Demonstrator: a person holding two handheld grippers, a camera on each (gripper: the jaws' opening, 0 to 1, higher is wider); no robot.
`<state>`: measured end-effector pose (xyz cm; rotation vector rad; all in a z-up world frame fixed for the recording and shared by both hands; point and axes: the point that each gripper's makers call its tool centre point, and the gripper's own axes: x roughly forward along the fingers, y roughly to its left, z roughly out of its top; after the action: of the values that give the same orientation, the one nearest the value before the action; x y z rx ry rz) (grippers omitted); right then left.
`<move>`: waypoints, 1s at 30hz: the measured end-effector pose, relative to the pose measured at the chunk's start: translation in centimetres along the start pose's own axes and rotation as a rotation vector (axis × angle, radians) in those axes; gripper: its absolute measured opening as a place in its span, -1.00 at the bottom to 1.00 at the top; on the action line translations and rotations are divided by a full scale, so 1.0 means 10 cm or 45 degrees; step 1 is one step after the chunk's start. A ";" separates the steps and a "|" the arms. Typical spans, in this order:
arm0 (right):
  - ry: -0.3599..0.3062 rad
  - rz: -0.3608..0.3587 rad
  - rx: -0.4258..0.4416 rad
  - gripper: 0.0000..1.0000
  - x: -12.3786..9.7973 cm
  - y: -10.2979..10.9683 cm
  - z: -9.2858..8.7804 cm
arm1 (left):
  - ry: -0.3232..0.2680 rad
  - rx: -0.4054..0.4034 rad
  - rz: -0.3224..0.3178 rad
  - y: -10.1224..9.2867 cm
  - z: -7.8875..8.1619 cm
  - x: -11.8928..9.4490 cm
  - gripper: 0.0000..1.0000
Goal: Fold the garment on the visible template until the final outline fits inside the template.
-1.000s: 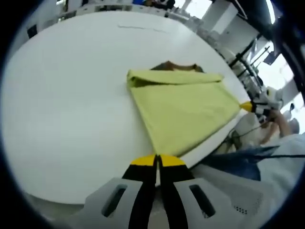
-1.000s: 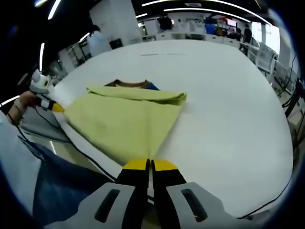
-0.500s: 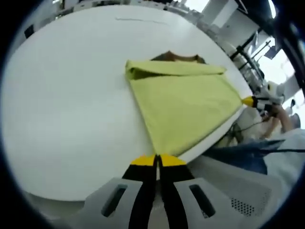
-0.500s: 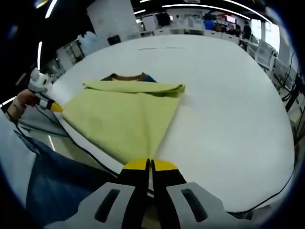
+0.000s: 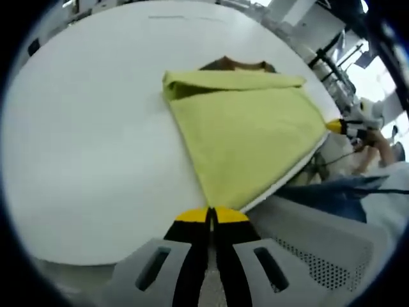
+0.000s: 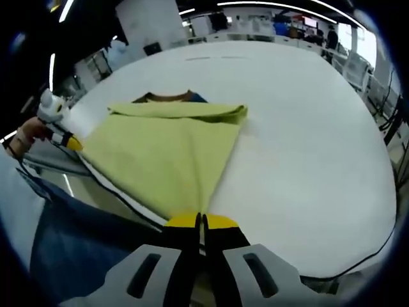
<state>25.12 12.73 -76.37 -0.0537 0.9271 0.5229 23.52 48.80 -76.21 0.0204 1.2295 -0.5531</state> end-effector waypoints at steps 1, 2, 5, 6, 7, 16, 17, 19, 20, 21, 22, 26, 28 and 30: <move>0.001 -0.001 -0.001 -0.95 0.00 0.00 0.00 | 0.009 0.010 0.001 -0.01 -0.01 0.01 -1.00; 0.004 -0.003 -0.001 -0.95 0.00 0.00 -0.01 | 0.013 0.012 0.002 -0.02 -0.02 0.01 -1.00; 0.011 -0.001 0.000 -0.95 0.00 0.00 -0.02 | 0.024 0.019 0.000 -0.01 -0.03 0.01 -1.00; 0.018 0.002 -0.003 -0.95 -0.01 0.00 -0.03 | 0.026 0.018 0.000 -0.01 -0.03 0.01 -1.00; 0.022 0.004 -0.004 -0.95 -0.01 0.00 -0.04 | 0.028 0.020 0.000 -0.01 -0.04 0.00 -1.00; 0.066 0.013 -0.030 -0.96 -0.02 0.02 -0.08 | 0.073 0.048 0.000 -0.02 -0.07 -0.01 -1.00; 0.070 0.015 -0.030 -0.96 -0.02 0.03 -0.08 | 0.083 0.054 -0.002 -0.02 -0.08 -0.01 -1.00; 0.077 0.020 -0.031 -0.96 -0.02 0.03 -0.09 | 0.090 0.058 -0.004 -0.02 -0.08 -0.01 -1.00; 0.078 0.020 -0.032 -0.96 -0.02 0.03 -0.09 | 0.092 0.065 -0.004 -0.01 -0.08 -0.01 -1.00; 0.080 0.021 -0.034 -0.96 -0.02 0.03 -0.08 | 0.094 0.070 -0.004 -0.01 -0.08 0.00 -1.00; 0.082 0.021 -0.035 -0.96 -0.02 0.03 -0.08 | 0.095 0.071 -0.003 -0.01 -0.08 0.00 -1.00; 0.097 0.028 -0.043 -0.96 0.00 0.03 -0.09 | 0.102 0.088 -0.007 0.00 -0.08 0.02 -1.00; 0.101 0.032 -0.043 -0.96 0.00 0.03 -0.09 | 0.104 0.085 -0.007 0.00 -0.08 0.02 -1.00; 0.108 0.037 -0.047 -0.96 0.01 0.03 -0.09 | 0.106 0.077 -0.010 0.01 -0.07 0.02 -1.00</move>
<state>24.30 12.77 -76.93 -0.0966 1.0025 0.5678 22.96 49.06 -76.65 0.0902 1.2938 -0.6008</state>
